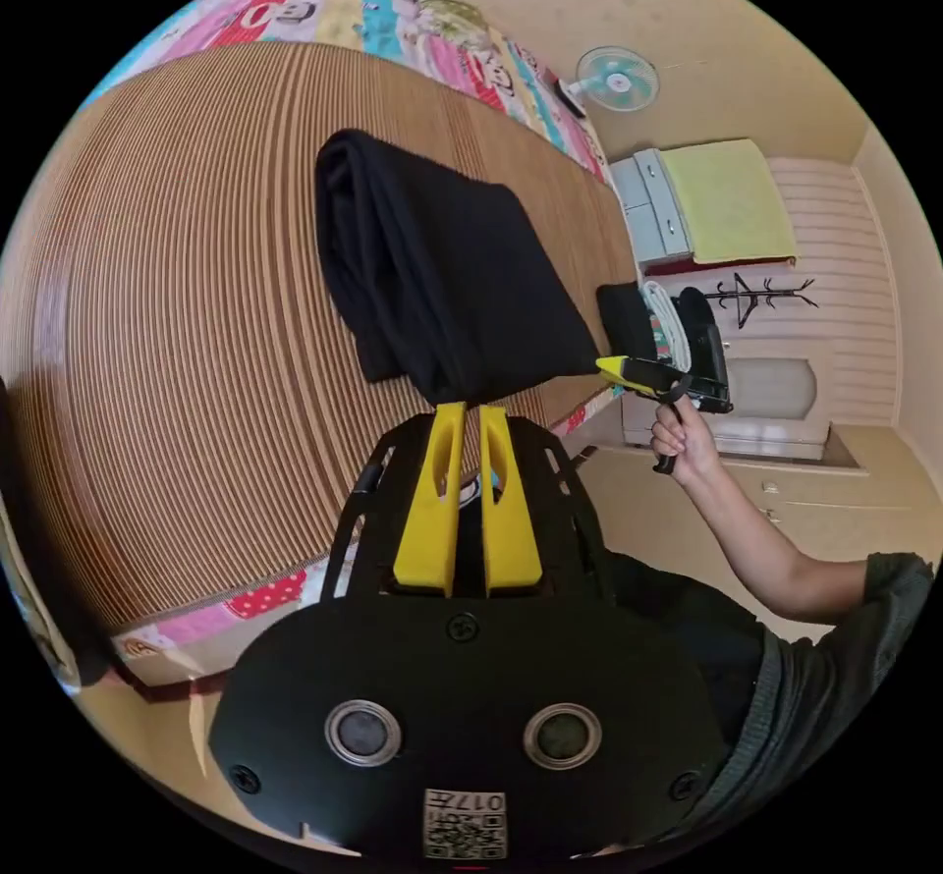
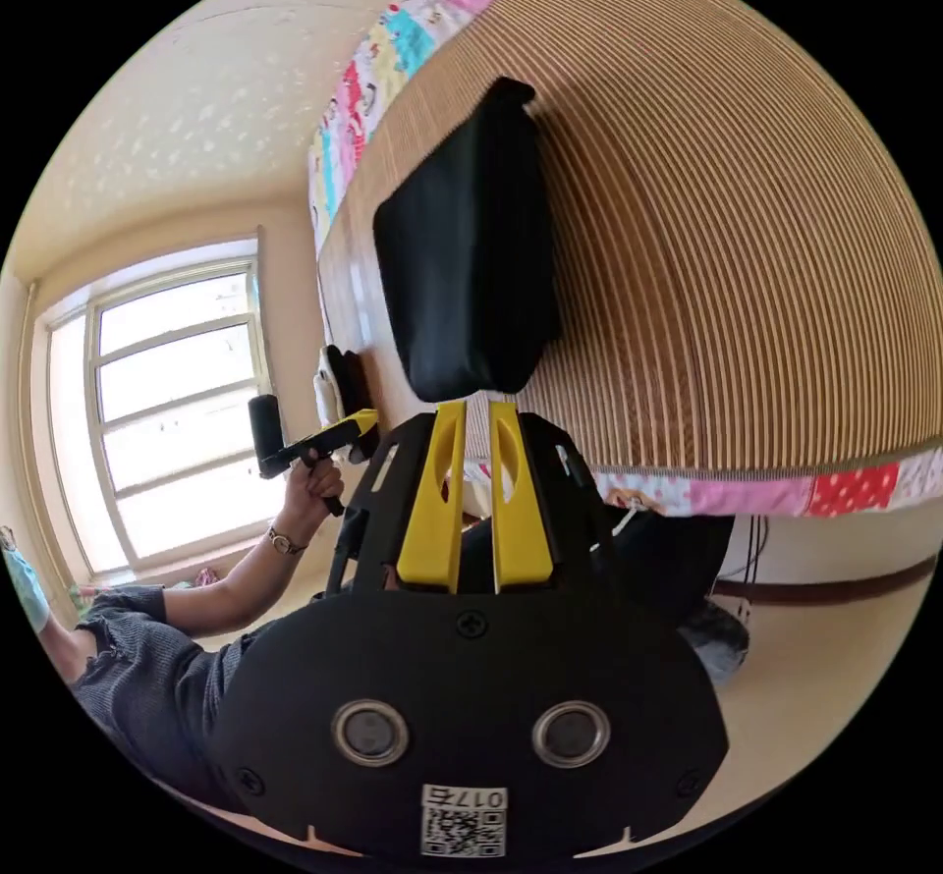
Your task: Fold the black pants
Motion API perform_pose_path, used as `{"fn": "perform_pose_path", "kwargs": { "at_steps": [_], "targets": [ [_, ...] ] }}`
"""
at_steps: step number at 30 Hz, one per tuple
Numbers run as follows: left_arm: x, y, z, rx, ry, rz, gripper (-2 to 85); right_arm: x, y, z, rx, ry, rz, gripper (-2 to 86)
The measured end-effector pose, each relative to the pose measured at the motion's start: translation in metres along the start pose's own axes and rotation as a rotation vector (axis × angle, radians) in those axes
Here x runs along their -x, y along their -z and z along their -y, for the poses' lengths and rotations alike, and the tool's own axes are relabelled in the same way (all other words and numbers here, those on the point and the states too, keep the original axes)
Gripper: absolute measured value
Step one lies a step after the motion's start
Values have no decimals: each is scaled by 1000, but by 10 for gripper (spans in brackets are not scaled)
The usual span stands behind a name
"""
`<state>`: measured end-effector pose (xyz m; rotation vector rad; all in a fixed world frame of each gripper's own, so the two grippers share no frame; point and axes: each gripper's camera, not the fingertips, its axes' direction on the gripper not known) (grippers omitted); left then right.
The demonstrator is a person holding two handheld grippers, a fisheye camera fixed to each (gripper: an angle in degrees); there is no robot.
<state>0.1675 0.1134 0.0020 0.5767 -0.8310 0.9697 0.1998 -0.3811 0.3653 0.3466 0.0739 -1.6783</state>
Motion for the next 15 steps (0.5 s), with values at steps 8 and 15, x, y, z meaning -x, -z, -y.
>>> {"fn": "perform_pose_path", "kwargs": {
  "at_steps": [8, 15],
  "targets": [
    [81, -4, 30, -78, 190, -219, 146, -12, 18, 47, -11, -25, 31, 139],
    [116, -6, 145, -89, 145, -263, 180, 14, 24, 158, 1, 55, 26, 183]
  ]
}}
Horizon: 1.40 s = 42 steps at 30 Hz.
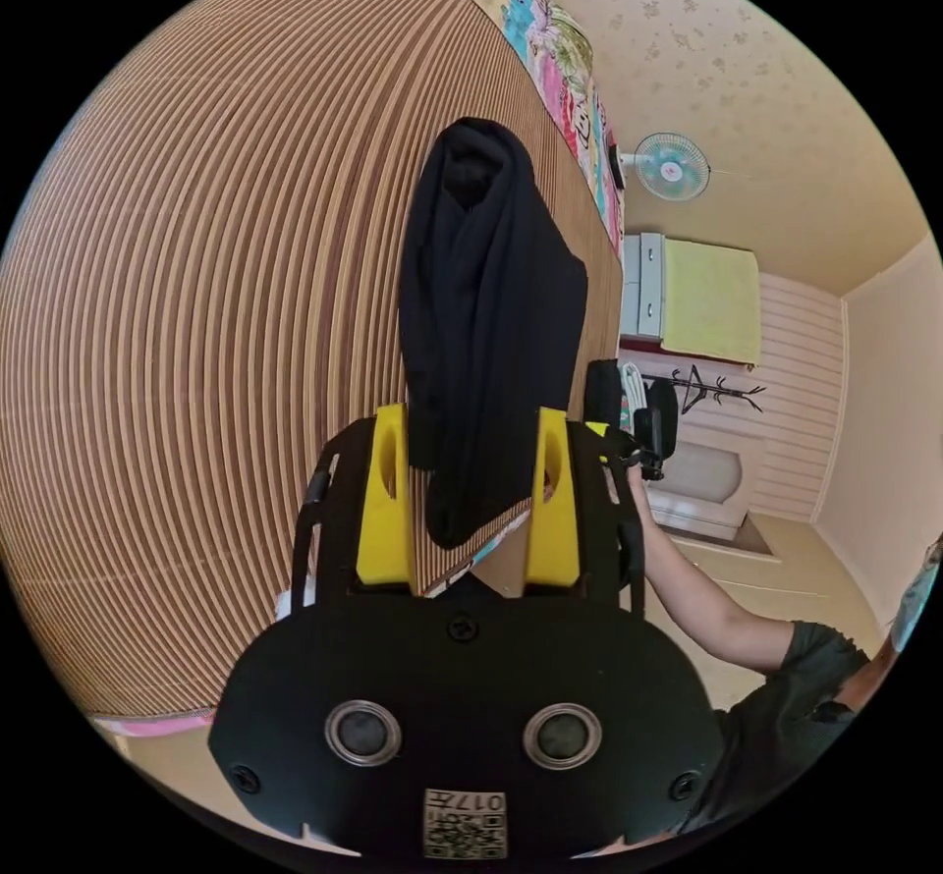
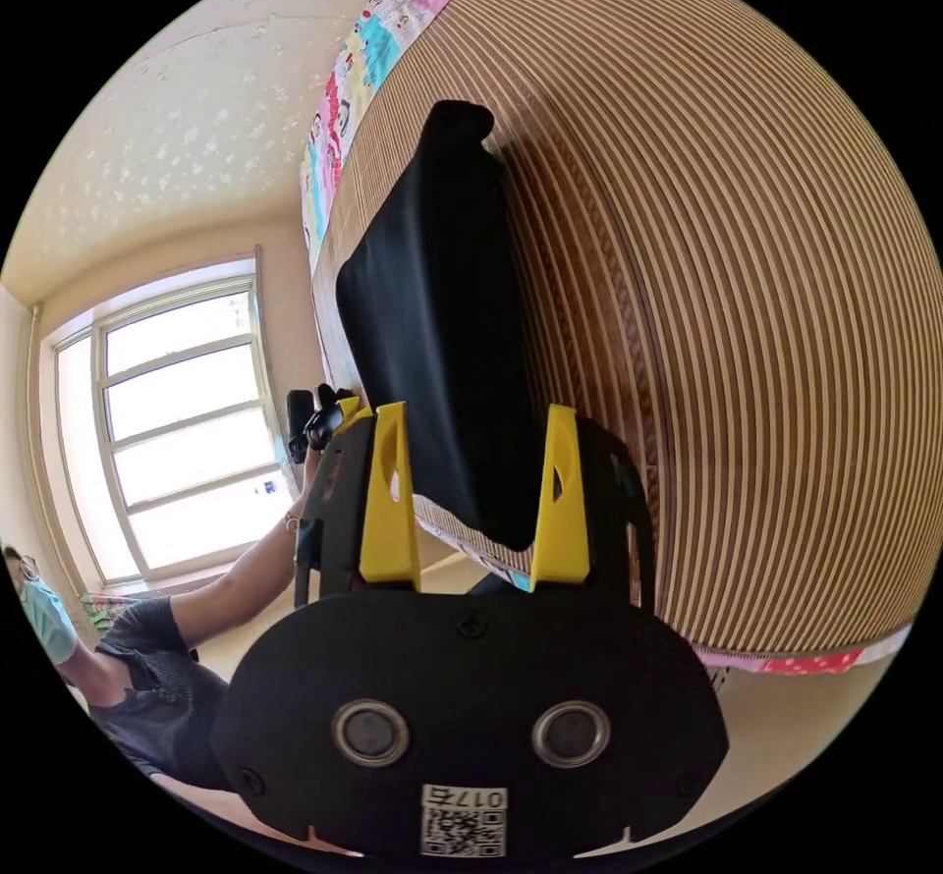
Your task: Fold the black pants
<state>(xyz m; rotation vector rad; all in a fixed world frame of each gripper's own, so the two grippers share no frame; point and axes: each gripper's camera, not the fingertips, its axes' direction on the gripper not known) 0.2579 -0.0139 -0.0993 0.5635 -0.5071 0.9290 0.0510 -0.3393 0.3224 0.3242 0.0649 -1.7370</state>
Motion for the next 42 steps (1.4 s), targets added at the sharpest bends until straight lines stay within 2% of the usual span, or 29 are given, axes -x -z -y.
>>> {"fn": "perform_pose_path", "kwargs": {
  "at_steps": [3, 7, 13, 15, 18, 23, 25, 29, 36, 39, 41, 42],
  "targets": [
    [-1, -14, 24, 33, -39, 79, 167, -3, -12, 27, 66, 15, 0, 185],
    [-5, -16, 32, 29, -52, 146, 149, -8, -34, 35, 140, 41, 178, 160],
    [-4, -14, 18, 61, -31, 110, 99, -15, -16, -6, 175, -24, 233, 132],
    [-10, -22, 3, 140, -48, 75, 89, -15, -2, -29, 194, -24, 236, 124],
    [-30, -36, -23, 228, -66, -9, 85, -19, 34, -73, 170, -53, 302, 111],
    [-101, -64, -53, 238, -113, -70, 82, -33, 144, -129, -22, -92, 506, 88],
    [-137, -81, -54, 242, -146, -87, 81, -32, 188, -133, -75, -65, 525, 82],
    [-222, -123, -37, 195, -205, -130, 79, -20, 293, -128, -156, 50, 461, 76],
    [-381, -206, 6, 126, -427, -215, 80, 1, 461, -120, -287, 259, 328, 77],
    [-426, -262, 24, 125, -439, -223, 82, -16, 514, -112, -318, 210, 158, 83],
    [-442, -307, 34, 130, -442, -161, 86, -53, 530, -104, -346, 23, -92, 90],
    [-445, -343, 40, 174, -424, -100, 95, -65, 531, -104, -353, -47, -156, 89]
  ]
}}
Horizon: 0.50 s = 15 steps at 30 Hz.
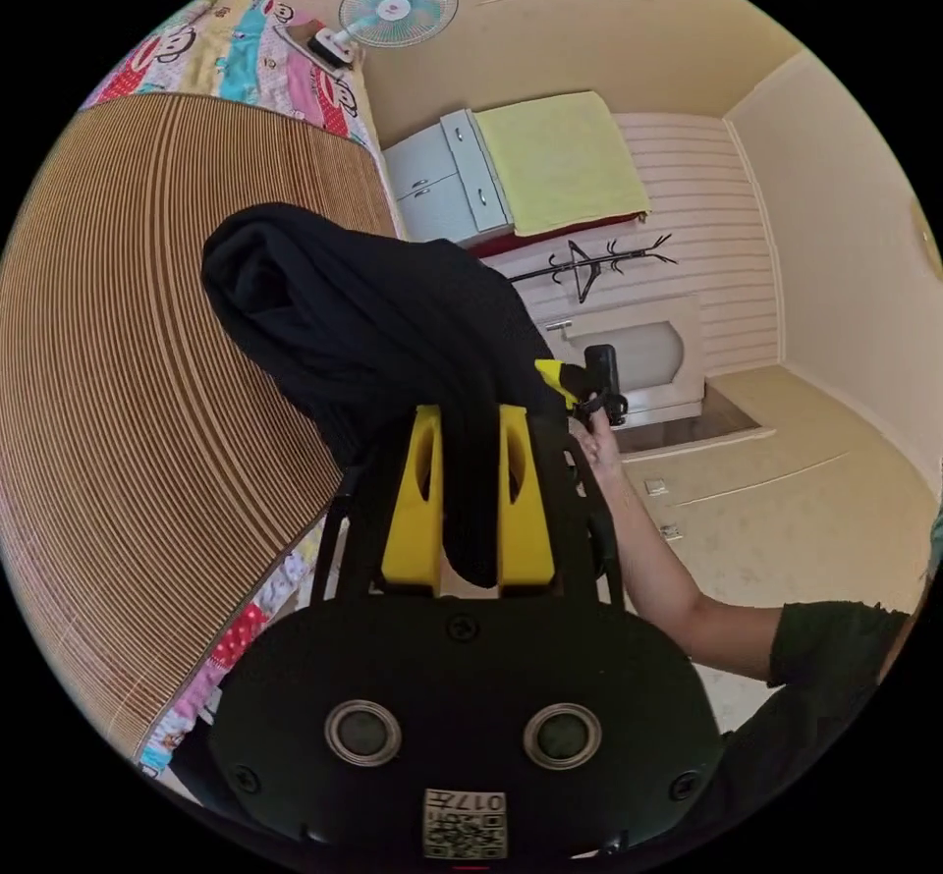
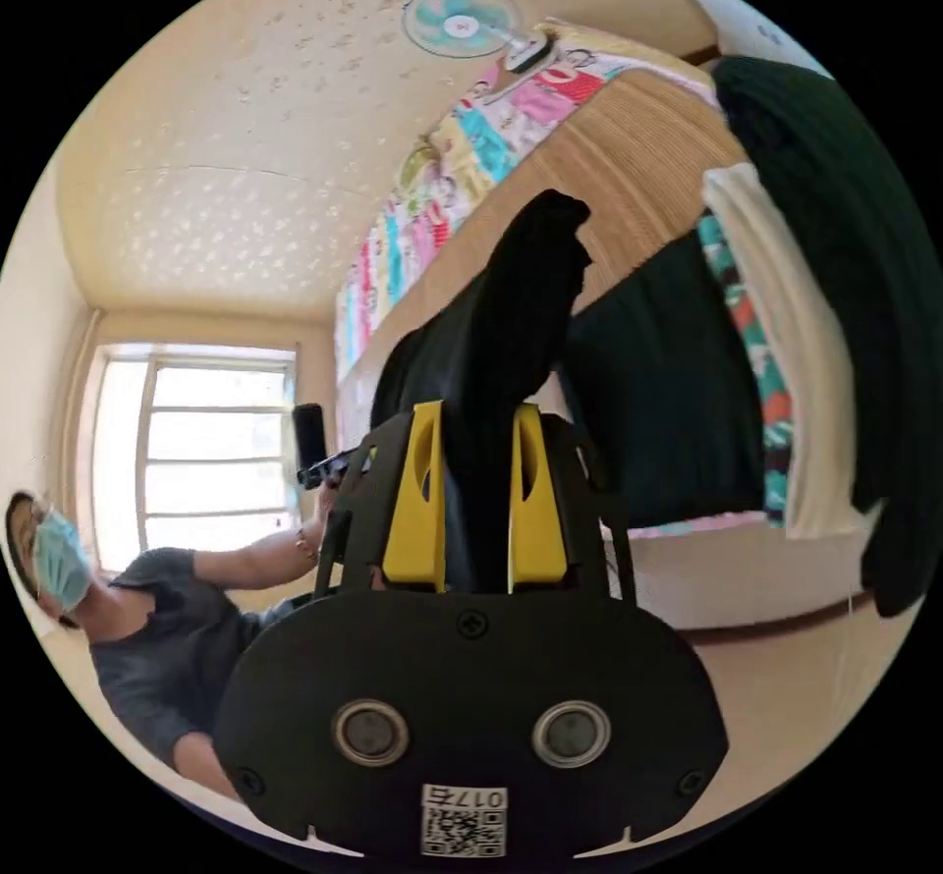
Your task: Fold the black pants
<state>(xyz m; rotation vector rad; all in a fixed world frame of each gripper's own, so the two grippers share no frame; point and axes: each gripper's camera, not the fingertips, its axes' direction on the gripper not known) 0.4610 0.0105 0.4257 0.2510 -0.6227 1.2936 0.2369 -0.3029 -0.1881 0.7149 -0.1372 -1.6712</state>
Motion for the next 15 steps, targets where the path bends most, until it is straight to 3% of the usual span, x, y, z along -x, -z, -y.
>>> {"fn": "perform_pose_path", "kwargs": {
  "at_steps": [2, 4, 10, 15],
  "targets": [
    [21, -52, 10, 148, 100, 60, 108, -41, -14, -12, -7, -218, -311, 78],
    [45, -86, 1, 282, 165, 73, 100, -55, -29, -34, -17, -286, -393, 49],
    [114, -38, -86, 421, 236, 278, 86, -63, -103, -140, -38, -288, -226, 11],
    [192, 133, -213, 359, 580, 612, 65, -60, -170, -201, 3, -360, -13, 6]
  ]
}}
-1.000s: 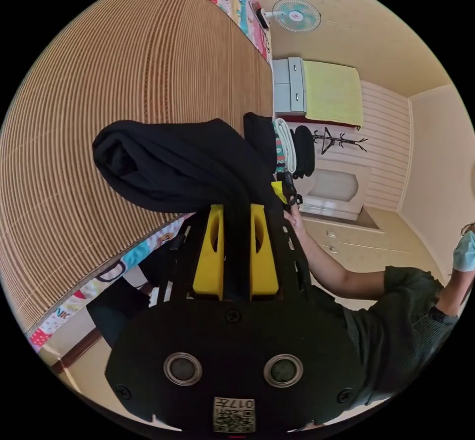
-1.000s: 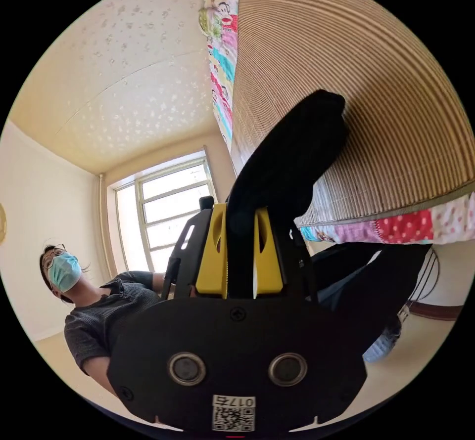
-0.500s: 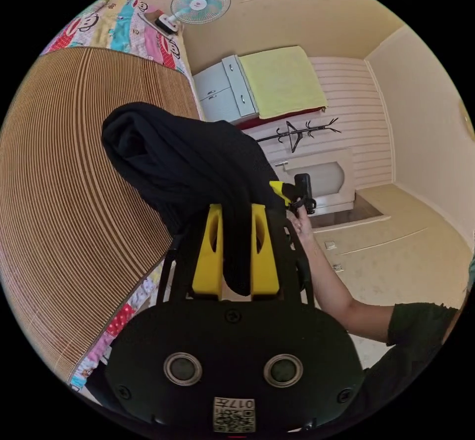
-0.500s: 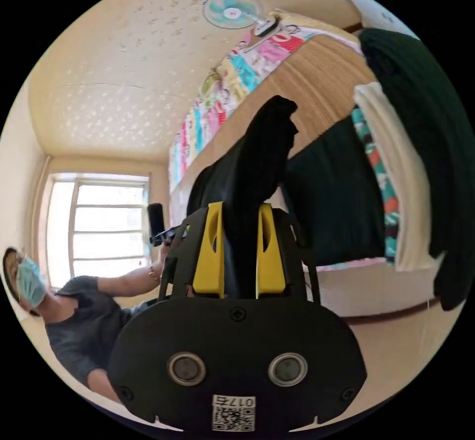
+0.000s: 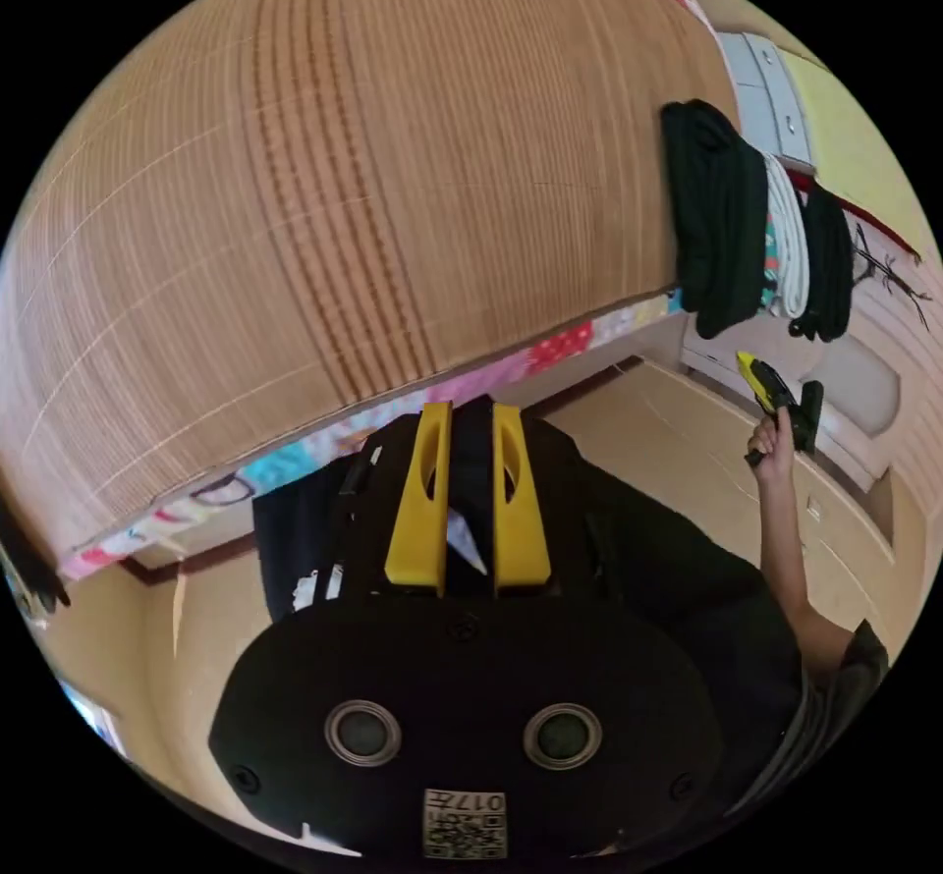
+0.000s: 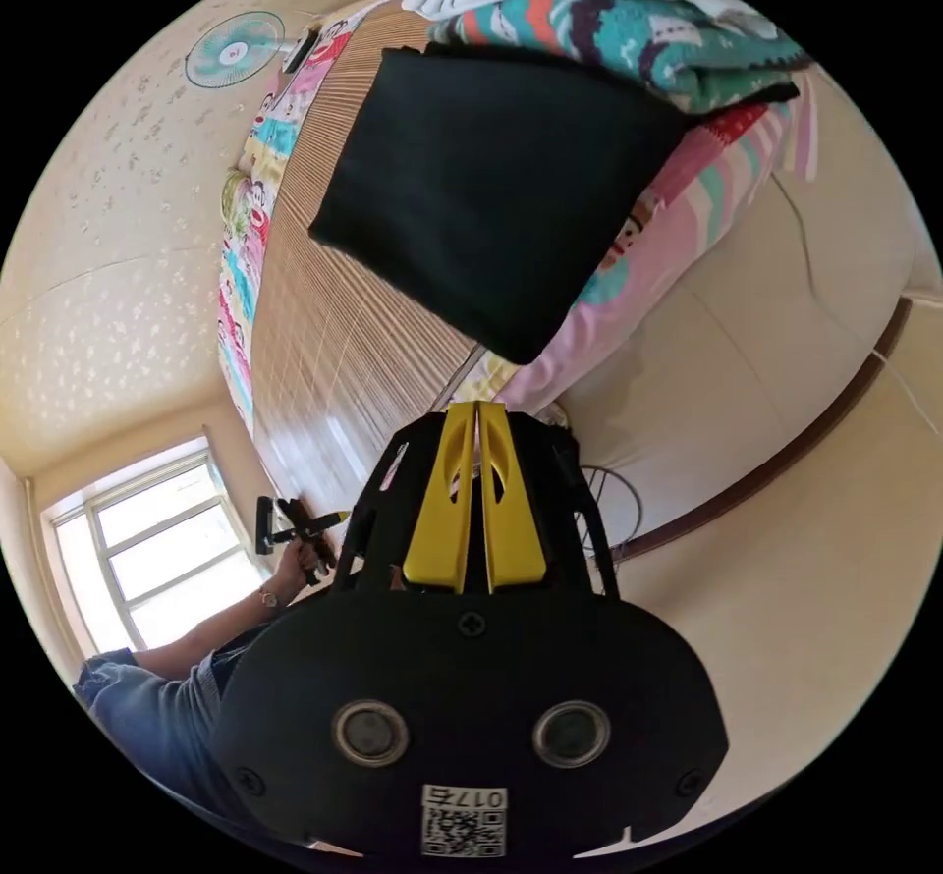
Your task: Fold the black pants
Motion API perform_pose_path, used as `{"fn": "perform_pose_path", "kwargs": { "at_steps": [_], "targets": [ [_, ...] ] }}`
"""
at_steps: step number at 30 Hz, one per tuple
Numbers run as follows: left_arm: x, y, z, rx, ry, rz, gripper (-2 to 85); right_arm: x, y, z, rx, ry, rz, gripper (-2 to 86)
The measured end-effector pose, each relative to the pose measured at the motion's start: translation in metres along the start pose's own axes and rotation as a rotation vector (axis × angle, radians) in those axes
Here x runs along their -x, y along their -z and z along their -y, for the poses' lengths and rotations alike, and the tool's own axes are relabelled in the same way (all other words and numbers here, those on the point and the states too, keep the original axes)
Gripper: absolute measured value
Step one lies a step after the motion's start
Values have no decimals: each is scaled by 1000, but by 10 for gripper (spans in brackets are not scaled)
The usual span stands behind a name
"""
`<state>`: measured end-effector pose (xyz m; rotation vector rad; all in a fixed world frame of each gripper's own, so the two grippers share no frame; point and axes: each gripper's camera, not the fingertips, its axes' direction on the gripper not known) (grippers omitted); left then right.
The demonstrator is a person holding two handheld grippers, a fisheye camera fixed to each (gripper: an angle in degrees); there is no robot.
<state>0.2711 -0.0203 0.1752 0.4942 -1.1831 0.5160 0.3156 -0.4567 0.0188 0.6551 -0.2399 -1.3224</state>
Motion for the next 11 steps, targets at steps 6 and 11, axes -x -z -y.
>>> {"fn": "perform_pose_path", "kwargs": {
  "at_steps": [6, 11],
  "targets": [
    [167, 84, -153, -302, 613, -32, 7, 80, -82, -12, 142, 173, 221, 4],
    [209, 75, -235, -423, 825, -233, -4, 215, -139, -15, 264, 495, 291, 4]
  ]
}}
